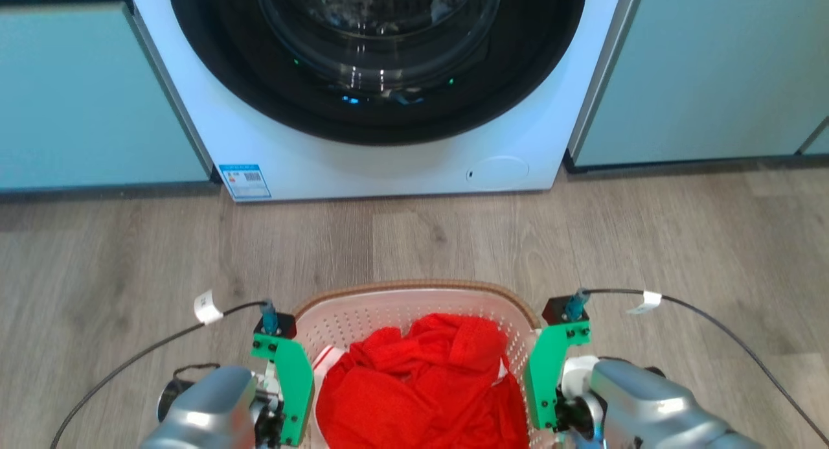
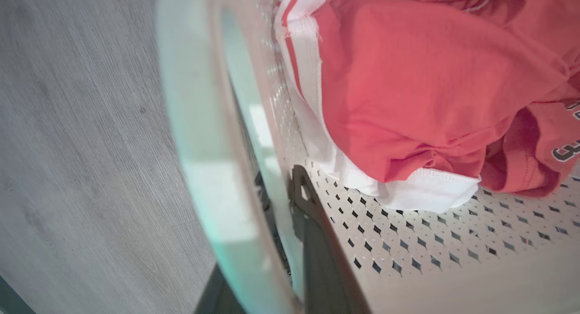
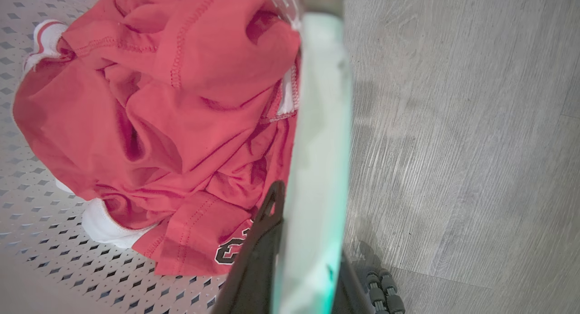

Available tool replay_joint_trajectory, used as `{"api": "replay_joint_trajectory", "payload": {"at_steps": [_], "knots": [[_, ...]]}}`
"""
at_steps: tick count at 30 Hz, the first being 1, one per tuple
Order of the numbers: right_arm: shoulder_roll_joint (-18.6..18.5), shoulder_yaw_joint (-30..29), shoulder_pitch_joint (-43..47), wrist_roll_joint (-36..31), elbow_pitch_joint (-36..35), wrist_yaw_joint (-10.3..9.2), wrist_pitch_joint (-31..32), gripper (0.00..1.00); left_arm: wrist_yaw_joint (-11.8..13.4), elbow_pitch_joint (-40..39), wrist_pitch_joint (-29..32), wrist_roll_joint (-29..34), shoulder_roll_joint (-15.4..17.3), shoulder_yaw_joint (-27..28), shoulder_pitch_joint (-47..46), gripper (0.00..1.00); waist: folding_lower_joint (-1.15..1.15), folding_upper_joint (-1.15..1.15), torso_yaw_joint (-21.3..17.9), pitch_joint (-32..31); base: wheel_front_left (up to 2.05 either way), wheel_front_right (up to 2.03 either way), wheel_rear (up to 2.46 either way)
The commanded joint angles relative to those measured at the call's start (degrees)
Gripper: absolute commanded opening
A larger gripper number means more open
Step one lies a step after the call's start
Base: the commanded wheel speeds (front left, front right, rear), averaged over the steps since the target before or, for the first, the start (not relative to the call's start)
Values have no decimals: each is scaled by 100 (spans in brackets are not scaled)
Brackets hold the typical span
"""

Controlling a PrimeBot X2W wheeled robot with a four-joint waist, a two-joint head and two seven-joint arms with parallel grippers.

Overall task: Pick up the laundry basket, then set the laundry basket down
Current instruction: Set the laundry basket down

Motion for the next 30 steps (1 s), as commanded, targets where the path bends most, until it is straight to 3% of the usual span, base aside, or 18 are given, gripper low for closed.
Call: {"api": "replay_joint_trajectory", "payload": {"at_steps": [1,12,26,30], "knots": [[140,-37,-493,24,-153,91,-196,0,-7,-7,-1,108,10,-57,-304,0,0,0,18,177,0,0,0],[-35,-125,-957,56,-59,91,-549,0,214,-176,-329,386,-102,-89,-848,0,0,0,128,1328,0,0,0],[-505,-250,-1729,-1,-123,91,-1238,0,821,-959,-771,747,-127,-126,-1641,0,0,0,240,3278,0,0,0],[-538,-274,-1840,-7,-105,91,-1401,0,831,-1110,-732,923,-127,-139,-1816,0,0,0,230,3683,0,0,0]]}}
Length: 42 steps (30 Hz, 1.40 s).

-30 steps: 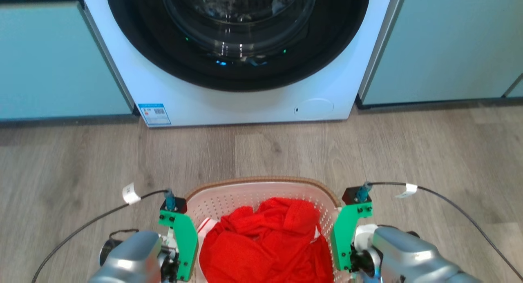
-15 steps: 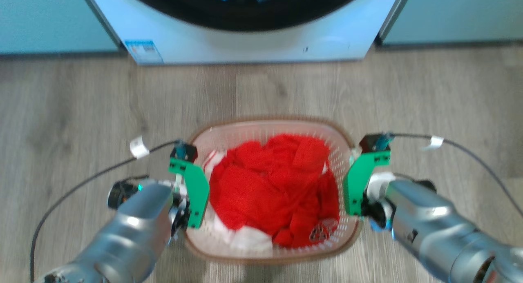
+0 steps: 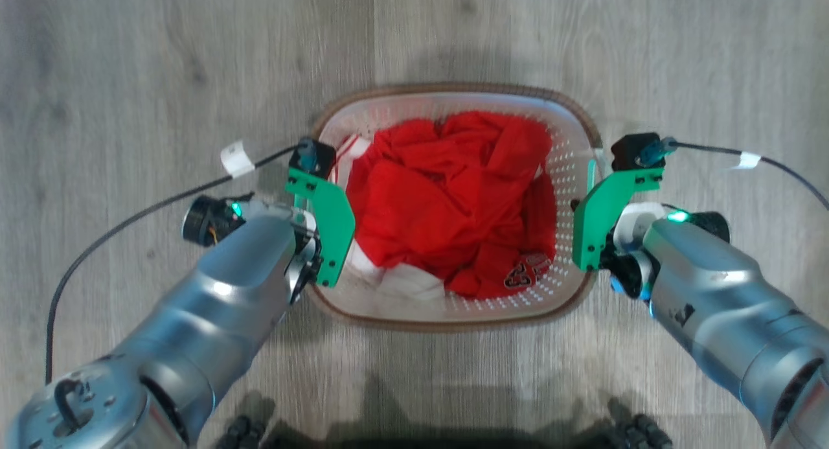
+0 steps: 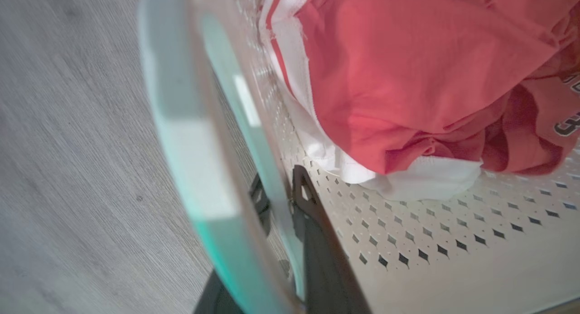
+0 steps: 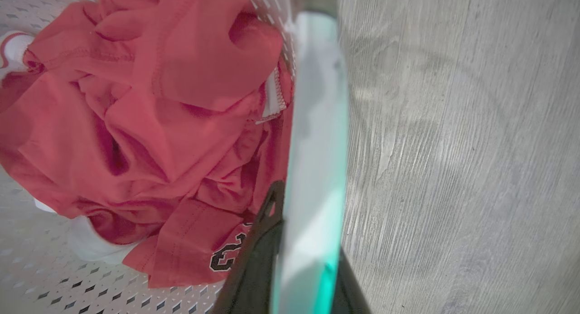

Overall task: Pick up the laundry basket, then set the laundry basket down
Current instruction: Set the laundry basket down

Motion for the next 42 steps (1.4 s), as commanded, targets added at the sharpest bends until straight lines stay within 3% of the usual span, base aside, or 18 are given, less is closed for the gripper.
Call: {"api": "replay_joint_trajectory", "payload": {"at_steps": [1,15,31,32,33,34,35,42], "knots": [[81,-14,-147,-81,-166,85,-196,0,-44,-176,46,199,-26,-116,-45,0,-2,0,13,472,0,0,0],[72,-63,-422,-18,-110,85,-533,0,251,-378,-235,393,-27,-128,-357,0,-2,0,25,1221,0,0,0],[-30,-87,-501,30,-55,85,-935,0,541,-640,-521,388,-27,-132,-370,0,-2,0,109,1537,0,0,0],[-30,-84,-500,29,-31,85,-952,0,589,-632,-546,390,-27,-132,-376,10,-2,0,114,1538,0,0,0],[-25,-94,-497,41,5,85,-977,6,638,-619,-575,395,-27,-132,-385,40,-2,0,118,1538,0,0,0],[-13,-110,-489,66,65,85,-972,44,688,-595,-600,424,-27,-132,-398,84,-2,0,124,1536,0,0,0],[5,-99,-480,59,122,85,-944,100,753,-567,-628,455,-27,-132,-410,100,-2,0,133,1535,0,0,0],[98,-95,-459,92,345,85,-927,100,1043,-434,-685,548,-27,-133,-440,100,-2,0,153,1507,0,0,0]]}}
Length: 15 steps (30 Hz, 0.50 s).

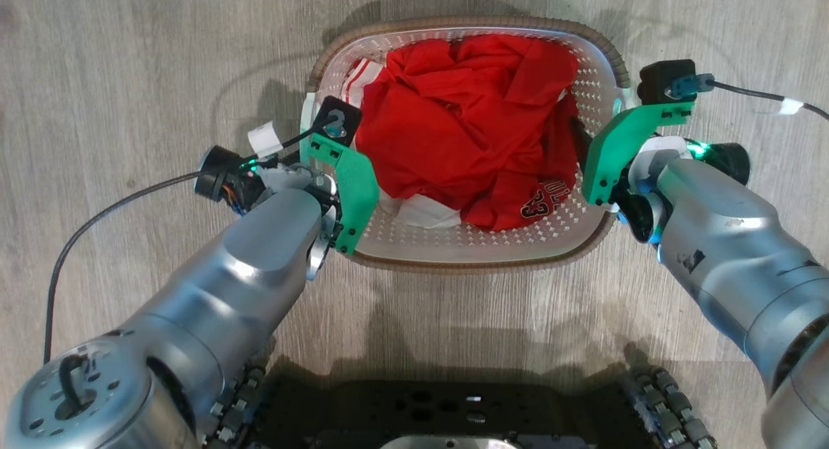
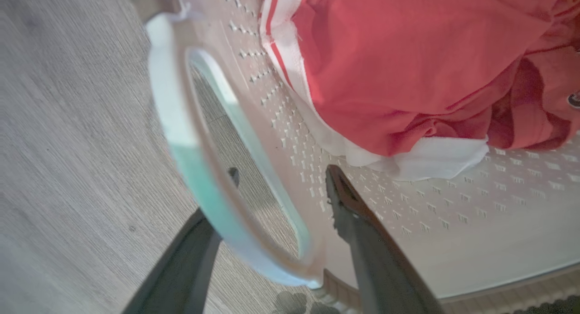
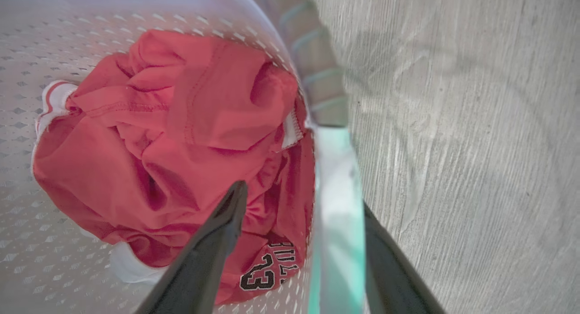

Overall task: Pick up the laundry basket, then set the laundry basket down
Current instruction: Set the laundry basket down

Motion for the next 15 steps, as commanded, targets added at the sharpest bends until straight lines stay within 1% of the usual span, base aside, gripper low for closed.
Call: {"api": "replay_joint_trajectory", "payload": {"at_steps": [1,9,15], "knots": [[76,12,338,42,7,40,-37,100,69,-17,-75,81,60,32,12,100,0,0,4,-19,0,0,0],[189,30,426,91,101,40,70,100,68,94,-137,95,60,32,78,100,0,0,-28,-248,0,0,0],[303,14,614,185,200,40,194,100,33,188,-183,89,60,32,295,100,0,0,-108,-720,0,0,0]]}}
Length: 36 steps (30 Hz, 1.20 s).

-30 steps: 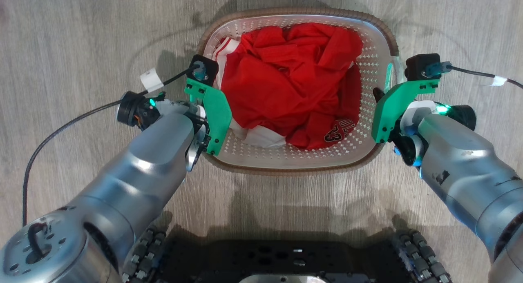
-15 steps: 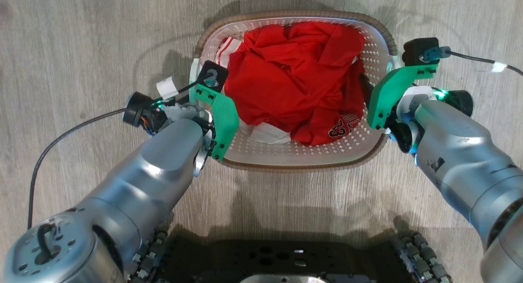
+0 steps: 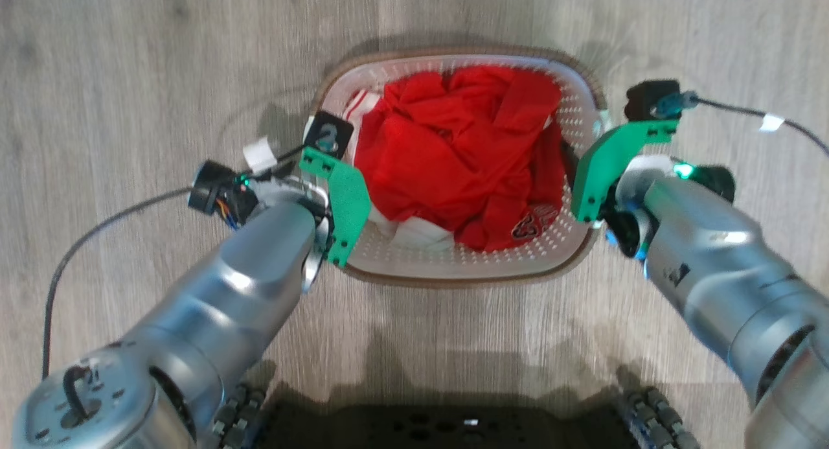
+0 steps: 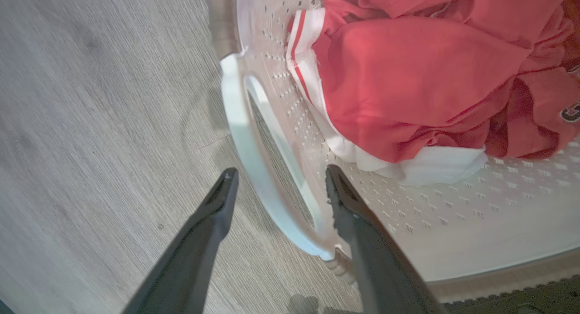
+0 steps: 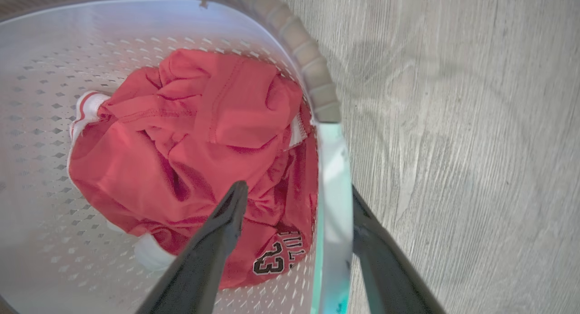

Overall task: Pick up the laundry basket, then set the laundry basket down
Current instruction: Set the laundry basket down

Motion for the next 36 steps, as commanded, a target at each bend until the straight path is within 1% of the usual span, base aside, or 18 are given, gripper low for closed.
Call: {"api": "replay_joint_trajectory", "payload": {"at_steps": [1,9,14,16,18,20,23,26,28,29,31,33,36], "knots": [[117,2,505,80,56,40,64,100,-2,-1,-51,35,68,32,213,100,0,0,-63,-324,0,0,0],[230,24,830,113,219,40,264,100,-81,179,-204,-187,68,32,666,100,0,0,-154,-1280,0,0,0],[267,-3,978,109,287,40,68,100,-221,369,-467,-356,68,69,995,100,0,0,-234,-2080,0,0,0],[277,-37,991,114,249,40,-166,100,-261,420,-701,-434,68,130,1072,100,0,0,-262,-2387,0,0,0],[271,-114,962,124,147,40,-571,100,-300,460,-986,-469,68,168,1115,100,0,0,-288,-2667,0,0,0],[246,-239,924,150,10,40,-848,100,-327,497,-1304,-481,68,202,1122,100,0,0,-314,-2927,0,0,0],[124,-539,812,77,-282,40,-990,100,-306,531,-1921,-516,68,330,1047,100,0,0,-343,-3233,0,0,0],[-179,-1374,649,-452,-773,40,-997,100,-210,475,-2393,-580,68,568,904,100,0,0,-359,-3467,0,0,0],[-334,-2067,791,-1022,-1183,40,-998,100,-117,316,-2497,-612,86,824,822,100,0,0,-366,-3609,0,0,0],[-389,-2450,920,-1351,-1431,40,-998,100,0,72,-2506,-545,149,1032,738,100,0,0,-369,-3670,0,0,0],[-440,-3263,1278,-2075,-2004,40,-999,100,277,-654,-2510,-218,373,1548,762,100,0,0,-373,-3789,0,0,0],[-375,-4096,1748,-2826,-2652,40,-999,100,534,-1516,-2512,239,627,2158,1059,100,0,0,-390,-3899,0,0,0],[-49,-5102,2563,-3805,-3668,40,-999,100,872,-2799,-2513,999,913,3117,1782,100,0,0,-433,-4046,0,0,0]]}}
